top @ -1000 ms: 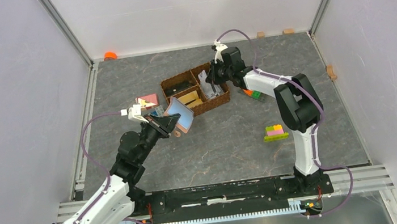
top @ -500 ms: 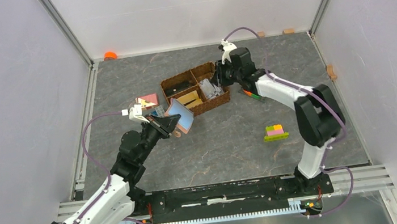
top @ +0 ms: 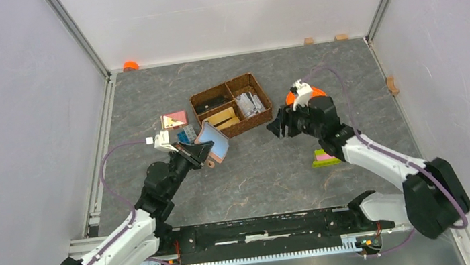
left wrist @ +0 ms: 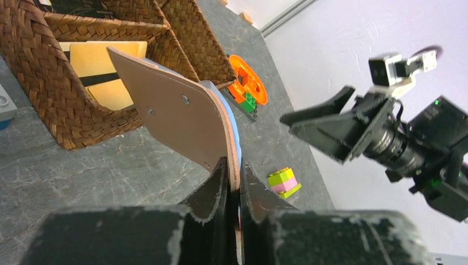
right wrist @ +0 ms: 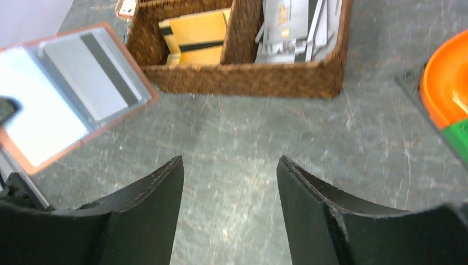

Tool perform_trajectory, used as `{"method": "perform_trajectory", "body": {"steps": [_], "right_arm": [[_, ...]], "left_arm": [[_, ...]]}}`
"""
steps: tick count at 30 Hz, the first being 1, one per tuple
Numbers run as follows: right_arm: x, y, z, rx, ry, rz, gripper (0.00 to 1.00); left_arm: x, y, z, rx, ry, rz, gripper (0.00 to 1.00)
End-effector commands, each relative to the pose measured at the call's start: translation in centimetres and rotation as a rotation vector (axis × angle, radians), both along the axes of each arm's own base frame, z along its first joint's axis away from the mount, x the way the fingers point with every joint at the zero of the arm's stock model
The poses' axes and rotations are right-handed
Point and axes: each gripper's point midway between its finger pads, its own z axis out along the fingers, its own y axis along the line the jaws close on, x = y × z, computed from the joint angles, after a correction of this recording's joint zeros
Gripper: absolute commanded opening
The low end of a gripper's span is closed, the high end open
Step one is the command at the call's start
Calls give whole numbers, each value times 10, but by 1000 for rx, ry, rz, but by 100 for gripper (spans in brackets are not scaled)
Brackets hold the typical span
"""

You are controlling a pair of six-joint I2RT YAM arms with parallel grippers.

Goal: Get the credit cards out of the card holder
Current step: Place the credit card in the storage box, then remove the credit card from the card holder.

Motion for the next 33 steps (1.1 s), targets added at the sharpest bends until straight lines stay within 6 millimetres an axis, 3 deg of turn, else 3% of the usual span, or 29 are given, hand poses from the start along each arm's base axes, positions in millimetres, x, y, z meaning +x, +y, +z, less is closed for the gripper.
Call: {"method": "perform_trajectory", "body": {"steps": [1, 3, 8, 13, 21, 25, 33], "right_arm": [[-22, -9, 11, 50, -87, 8, 81], [-28, -25, 2, 27, -88, -58, 98], [-35, -45, 2, 73, -150, -163, 98], [-42, -42, -12, 134, -132, -161, 98], [-52, -22, -17, 151, -118, -25, 98], [-54, -24, -11, 167, -153, -27, 98], [-75, -2, 10, 323, -192, 114, 98]], "left_arm": [[8, 1, 32, -86, -105, 26, 2], [5, -9, 33, -69, -108, -33, 2], [1, -24, 37, -63, -122, -119, 2], [-2, -45, 29, -54, -104, -207, 2], [-28, -96, 44, -27, -158, -470, 2], [-41, -102, 57, -48, -215, -536, 2], [-61, -104, 77, -109, -306, -624, 2]]}}
